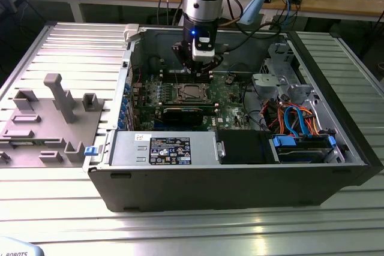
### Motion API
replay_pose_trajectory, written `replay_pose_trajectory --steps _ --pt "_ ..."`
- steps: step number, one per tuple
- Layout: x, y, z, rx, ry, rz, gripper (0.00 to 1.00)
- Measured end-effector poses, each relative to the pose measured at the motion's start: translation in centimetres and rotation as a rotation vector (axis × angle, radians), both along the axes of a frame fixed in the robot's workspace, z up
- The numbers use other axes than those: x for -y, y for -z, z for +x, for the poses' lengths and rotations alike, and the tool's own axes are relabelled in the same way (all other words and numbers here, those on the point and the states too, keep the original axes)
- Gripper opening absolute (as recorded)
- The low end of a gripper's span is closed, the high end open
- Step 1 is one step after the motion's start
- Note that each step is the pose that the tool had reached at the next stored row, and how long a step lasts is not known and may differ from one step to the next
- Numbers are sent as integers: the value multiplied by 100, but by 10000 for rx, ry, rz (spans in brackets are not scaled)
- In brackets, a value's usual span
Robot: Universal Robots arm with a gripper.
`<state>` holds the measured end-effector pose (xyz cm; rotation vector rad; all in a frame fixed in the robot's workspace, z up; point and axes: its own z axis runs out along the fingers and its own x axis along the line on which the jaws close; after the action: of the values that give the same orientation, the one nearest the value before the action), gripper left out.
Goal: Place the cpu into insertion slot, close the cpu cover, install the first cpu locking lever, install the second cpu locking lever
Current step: 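Install the first cpu locking lever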
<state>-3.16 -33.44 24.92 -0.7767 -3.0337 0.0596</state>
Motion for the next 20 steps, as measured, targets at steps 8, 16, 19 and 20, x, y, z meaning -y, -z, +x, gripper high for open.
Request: replay_pose_trajectory --steps 8,16,19,20 --pt "0 0 0 0 -210 0 11" --pt "0 0 0 1 -423 0 11" --pt "0 0 0 1 -494 0 11" --pt "0 0 0 1 -514 0 11"
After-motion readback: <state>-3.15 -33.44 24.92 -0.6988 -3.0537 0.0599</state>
